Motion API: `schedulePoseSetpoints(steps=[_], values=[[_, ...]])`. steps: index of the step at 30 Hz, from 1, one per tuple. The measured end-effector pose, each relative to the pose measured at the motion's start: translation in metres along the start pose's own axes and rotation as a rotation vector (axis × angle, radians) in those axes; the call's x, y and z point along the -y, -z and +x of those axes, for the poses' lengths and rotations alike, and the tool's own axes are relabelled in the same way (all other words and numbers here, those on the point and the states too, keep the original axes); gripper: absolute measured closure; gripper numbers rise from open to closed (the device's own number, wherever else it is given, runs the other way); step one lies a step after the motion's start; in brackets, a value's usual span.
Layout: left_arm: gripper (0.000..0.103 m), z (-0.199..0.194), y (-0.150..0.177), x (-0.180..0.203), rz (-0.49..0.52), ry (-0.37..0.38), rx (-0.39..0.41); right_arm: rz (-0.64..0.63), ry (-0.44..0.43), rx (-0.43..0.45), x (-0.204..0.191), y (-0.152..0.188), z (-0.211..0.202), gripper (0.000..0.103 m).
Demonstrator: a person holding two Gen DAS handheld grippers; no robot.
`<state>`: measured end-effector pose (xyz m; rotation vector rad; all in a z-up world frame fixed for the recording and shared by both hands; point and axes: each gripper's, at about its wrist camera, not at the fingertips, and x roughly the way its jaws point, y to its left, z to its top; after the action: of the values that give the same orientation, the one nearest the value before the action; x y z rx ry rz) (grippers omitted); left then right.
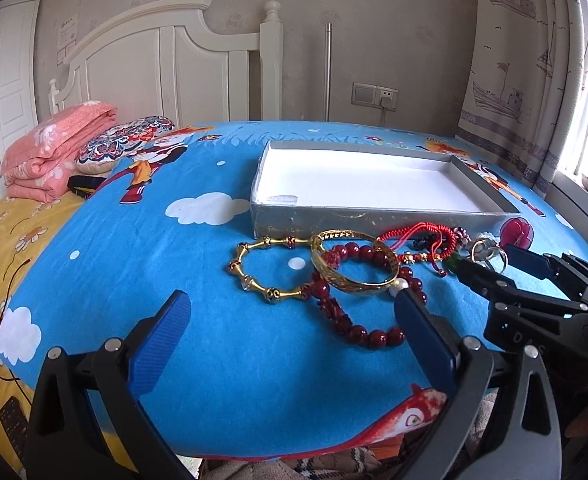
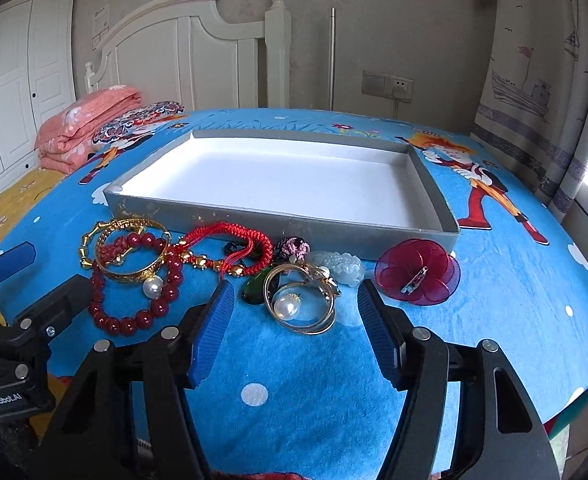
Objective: Organize jewelry
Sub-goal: 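Grasp the interlocked gold rings with the right tool while the left tool grasps the gold bangle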
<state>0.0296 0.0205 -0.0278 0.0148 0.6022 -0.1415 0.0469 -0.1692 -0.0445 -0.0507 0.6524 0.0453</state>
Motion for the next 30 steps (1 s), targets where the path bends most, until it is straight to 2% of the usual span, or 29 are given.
schedulePoseSetpoints(steps=[2,6,11,15,21,23,30], values=[[0.005,0.001,0.000,-0.002,-0.009,0.004,-0.004,0.007,0.004,-0.001,0.002,0.000,0.004,0.046],[0.005,0.005,-0.002,0.000,0.003,0.029,-0.012,-0.003,0.000,0.011,0.002,0.000,0.004,0.062],[0.005,0.016,-0.011,0.007,0.019,0.051,-0.009,0.008,0.002,0.067,0.007,0.000,-0.008,0.062],[0.005,0.027,-0.024,0.019,0.083,0.046,0.002,0.012,0.011,0.104,0.010,-0.001,-0.019,0.062],[0.007,0.045,-0.033,0.034,0.150,0.077,-0.044,0.012,0.013,0.118,0.014,0.000,-0.025,0.062],[0.010,0.048,-0.031,0.038,0.161,0.076,-0.047,0.020,0.013,0.119,0.016,0.000,-0.025,0.062],[0.043,0.048,-0.027,0.039,0.151,0.099,-0.037,0.016,0.009,0.131,0.016,0.002,-0.029,0.062]])
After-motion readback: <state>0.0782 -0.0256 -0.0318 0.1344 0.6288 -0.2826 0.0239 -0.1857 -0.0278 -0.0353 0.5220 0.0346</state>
